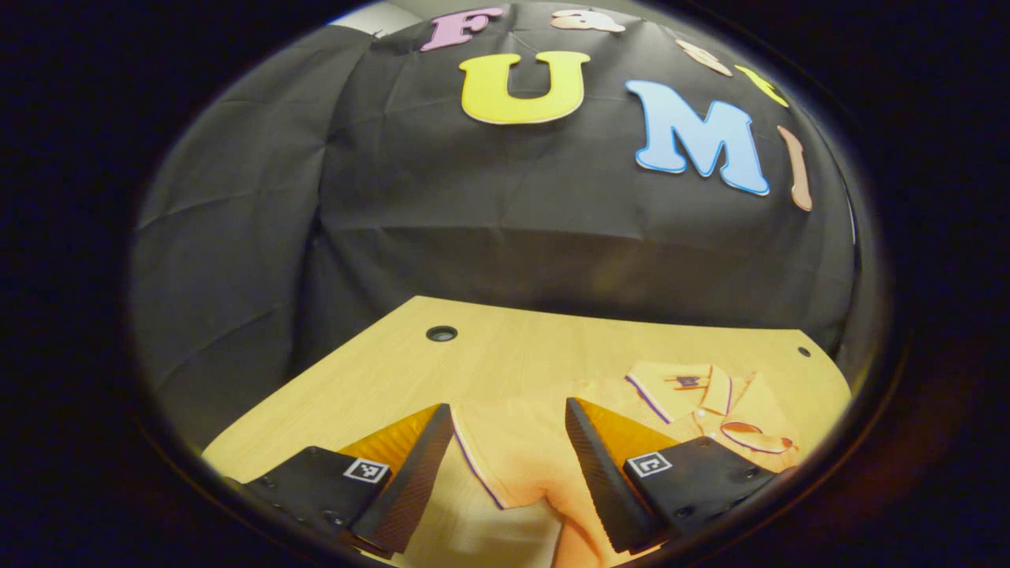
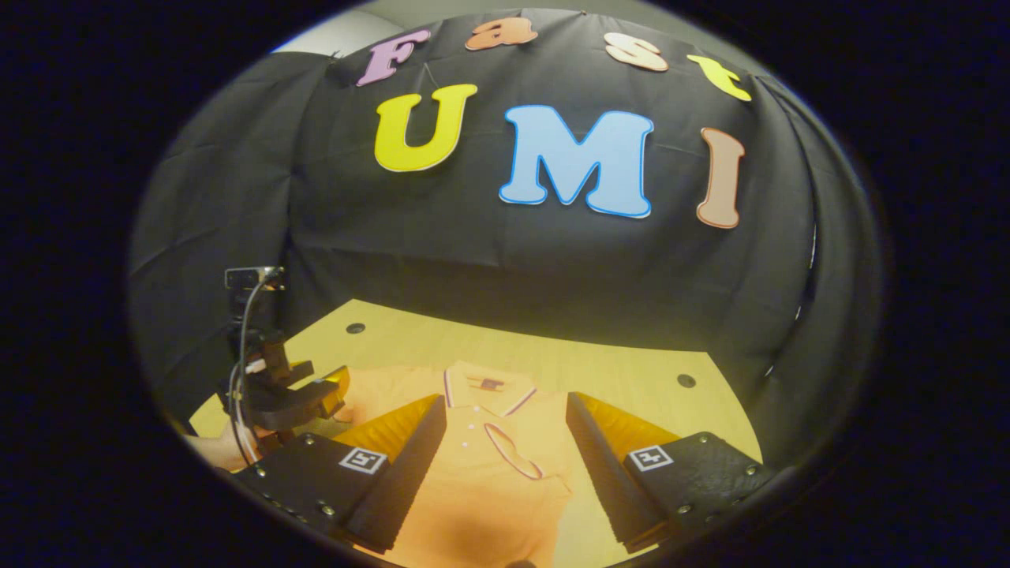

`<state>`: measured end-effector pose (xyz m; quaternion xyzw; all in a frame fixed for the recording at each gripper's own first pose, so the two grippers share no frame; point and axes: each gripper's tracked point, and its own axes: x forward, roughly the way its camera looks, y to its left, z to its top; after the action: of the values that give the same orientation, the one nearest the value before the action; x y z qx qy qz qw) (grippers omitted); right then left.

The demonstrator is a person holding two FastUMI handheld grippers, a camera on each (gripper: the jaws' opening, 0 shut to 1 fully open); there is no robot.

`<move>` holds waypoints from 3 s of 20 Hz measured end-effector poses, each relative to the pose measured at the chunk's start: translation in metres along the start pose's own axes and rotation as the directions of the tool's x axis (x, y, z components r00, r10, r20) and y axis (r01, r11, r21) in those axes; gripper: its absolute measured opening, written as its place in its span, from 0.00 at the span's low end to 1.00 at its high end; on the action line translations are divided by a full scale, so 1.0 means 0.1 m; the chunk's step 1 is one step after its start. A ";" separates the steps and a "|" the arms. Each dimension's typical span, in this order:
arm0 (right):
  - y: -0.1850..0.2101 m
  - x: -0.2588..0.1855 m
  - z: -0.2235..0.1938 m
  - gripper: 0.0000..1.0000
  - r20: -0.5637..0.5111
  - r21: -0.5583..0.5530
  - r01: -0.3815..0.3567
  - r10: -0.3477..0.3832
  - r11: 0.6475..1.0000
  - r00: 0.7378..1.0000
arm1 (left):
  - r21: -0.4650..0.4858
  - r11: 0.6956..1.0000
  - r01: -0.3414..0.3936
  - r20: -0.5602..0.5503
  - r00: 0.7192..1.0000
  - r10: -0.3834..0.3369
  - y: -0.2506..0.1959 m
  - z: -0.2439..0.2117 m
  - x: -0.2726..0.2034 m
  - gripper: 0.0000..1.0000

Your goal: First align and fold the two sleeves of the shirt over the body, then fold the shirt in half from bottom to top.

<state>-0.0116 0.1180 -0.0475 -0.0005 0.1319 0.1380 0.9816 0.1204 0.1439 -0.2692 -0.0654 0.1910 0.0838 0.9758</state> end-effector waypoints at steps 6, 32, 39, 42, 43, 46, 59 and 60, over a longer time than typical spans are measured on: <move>-0.02 -0.17 -0.09 0.96 -0.021 0.025 0.017 -0.017 1.000 1.000 | -0.032 0.998 -0.052 -0.092 0.995 0.049 0.24 -0.33 0.48 0.96; -0.20 -0.26 -0.28 0.96 -0.055 0.072 0.061 -0.057 0.996 0.997 | 0.106 0.993 0.044 -0.176 0.984 -0.025 -0.21 -0.41 0.78 0.10; -0.16 -0.24 -0.26 0.95 -0.044 0.064 0.072 -0.069 0.995 0.997 | 0.122 0.982 0.146 -0.142 0.981 -0.129 -0.76 -0.16 0.63 0.10; -0.17 -0.22 -0.29 0.95 -0.047 0.075 0.077 -0.074 0.994 0.996 | 0.133 0.973 0.189 -0.158 0.973 -0.167 -1.01 -0.21 0.58 0.11; -0.17 -0.21 -0.30 0.95 -0.050 0.082 0.080 -0.076 0.993 0.996 | 0.144 0.968 0.204 -0.164 0.970 -0.180 -1.09 -0.23 0.57 0.10; -0.18 -0.15 -0.39 0.95 -0.062 0.102 0.097 -0.091 0.990 0.994 | 0.189 0.951 0.246 -0.184 0.960 -0.211 -1.27 -0.31 0.56 0.10; -0.27 -0.07 -0.55 0.94 -0.083 0.118 0.104 -0.095 0.988 0.992 | 0.180 0.935 0.307 -0.256 0.932 -0.257 -1.41 -0.46 0.46 0.18; -0.28 -0.08 -0.58 0.94 -0.083 0.113 0.105 -0.096 0.988 0.992 | 0.168 0.932 0.320 -0.263 0.926 -0.271 -1.42 -0.49 0.41 0.19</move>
<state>-0.0260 0.0867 -0.1025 0.0449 0.1776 0.0801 0.9798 0.1664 0.0028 -0.3166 -0.0007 0.3007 -0.0938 0.9491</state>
